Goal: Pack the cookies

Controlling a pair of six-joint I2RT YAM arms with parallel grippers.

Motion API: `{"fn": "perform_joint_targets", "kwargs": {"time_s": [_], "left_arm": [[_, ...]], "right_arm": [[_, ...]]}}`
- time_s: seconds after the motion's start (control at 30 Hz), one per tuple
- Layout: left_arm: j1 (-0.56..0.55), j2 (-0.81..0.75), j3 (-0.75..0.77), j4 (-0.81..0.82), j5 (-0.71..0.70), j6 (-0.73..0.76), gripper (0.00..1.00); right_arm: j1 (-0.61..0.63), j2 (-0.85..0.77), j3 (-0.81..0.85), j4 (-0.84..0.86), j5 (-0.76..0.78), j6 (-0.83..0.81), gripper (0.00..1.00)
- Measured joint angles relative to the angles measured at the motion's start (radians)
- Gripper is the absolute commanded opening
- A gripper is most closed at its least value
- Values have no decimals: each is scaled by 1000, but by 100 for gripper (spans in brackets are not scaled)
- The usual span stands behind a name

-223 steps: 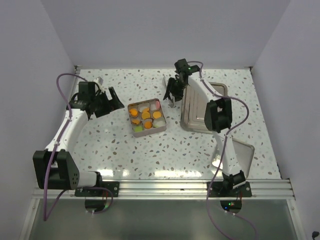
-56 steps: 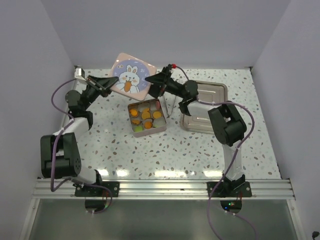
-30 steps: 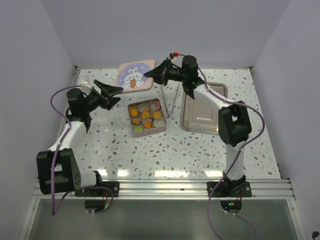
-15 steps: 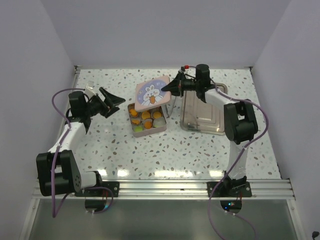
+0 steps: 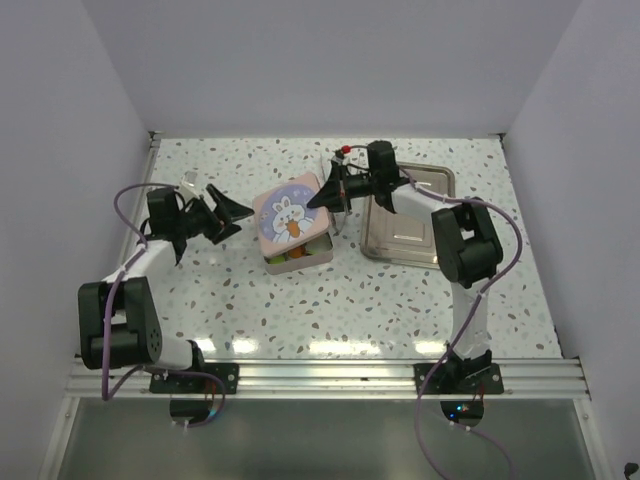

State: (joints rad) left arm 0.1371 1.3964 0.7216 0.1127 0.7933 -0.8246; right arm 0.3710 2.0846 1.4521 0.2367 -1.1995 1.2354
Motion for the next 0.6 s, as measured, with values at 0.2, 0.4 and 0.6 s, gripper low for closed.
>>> {"fn": "perform_joint_targets", "kwargs": {"time_s": [0.2,0.4,0.6], "left_arm": [[0,85,-19,38,6,29,90],[-34,161,-45,60,5,37,90],[-92,196,-43,67,-2,48,89]], "right_arm": [[29,30,2,-131,-1,-151,0],[28,45,2,-188,2,-230,0],[27,60,0,-204,3,-271,0]]}}
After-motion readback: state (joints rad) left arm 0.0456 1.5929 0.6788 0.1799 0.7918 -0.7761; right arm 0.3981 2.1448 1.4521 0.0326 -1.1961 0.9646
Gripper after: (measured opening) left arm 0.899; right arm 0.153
